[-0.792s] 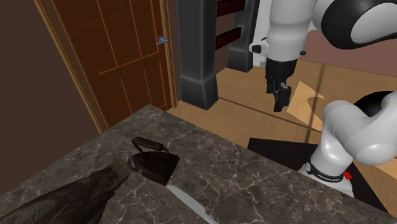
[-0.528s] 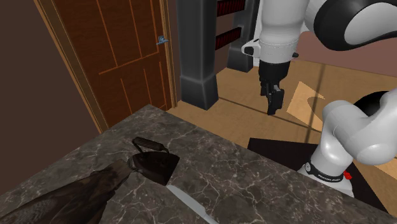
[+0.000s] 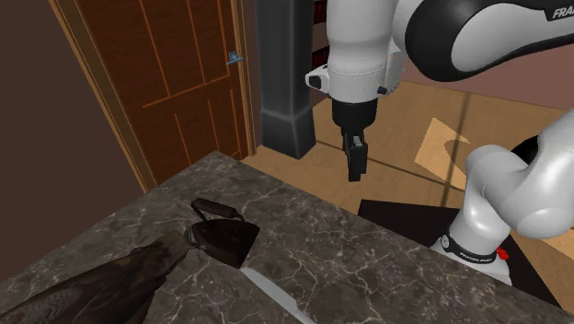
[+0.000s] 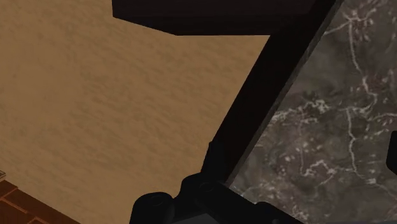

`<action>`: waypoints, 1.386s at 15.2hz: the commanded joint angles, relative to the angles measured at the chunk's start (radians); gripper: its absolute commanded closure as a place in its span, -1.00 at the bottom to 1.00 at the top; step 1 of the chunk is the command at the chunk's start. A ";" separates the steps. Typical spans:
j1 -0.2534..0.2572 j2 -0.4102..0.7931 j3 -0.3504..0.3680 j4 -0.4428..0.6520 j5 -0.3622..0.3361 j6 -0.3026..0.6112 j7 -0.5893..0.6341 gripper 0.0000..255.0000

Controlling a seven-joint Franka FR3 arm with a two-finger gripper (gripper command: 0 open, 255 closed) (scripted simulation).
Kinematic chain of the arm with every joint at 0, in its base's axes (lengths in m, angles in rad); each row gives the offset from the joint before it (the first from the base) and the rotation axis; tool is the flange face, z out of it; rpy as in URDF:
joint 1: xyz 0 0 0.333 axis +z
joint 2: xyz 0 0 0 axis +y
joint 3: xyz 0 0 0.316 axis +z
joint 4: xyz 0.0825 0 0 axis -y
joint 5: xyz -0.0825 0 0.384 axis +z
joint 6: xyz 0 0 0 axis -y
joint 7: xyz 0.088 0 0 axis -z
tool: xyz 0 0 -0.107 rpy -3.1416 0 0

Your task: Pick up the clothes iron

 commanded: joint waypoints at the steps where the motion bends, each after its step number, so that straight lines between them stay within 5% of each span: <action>1: 0.004 0.077 0.019 0.066 0.007 0.015 0.027 -1.00; 10: 0.032 0.406 0.088 0.406 -0.002 0.018 0.141 -1.00; 18: 0.090 0.725 0.123 0.818 -0.055 -0.065 0.229 -1.00; 21: 0.087 0.715 0.121 0.764 -0.052 -0.021 0.228 -1.00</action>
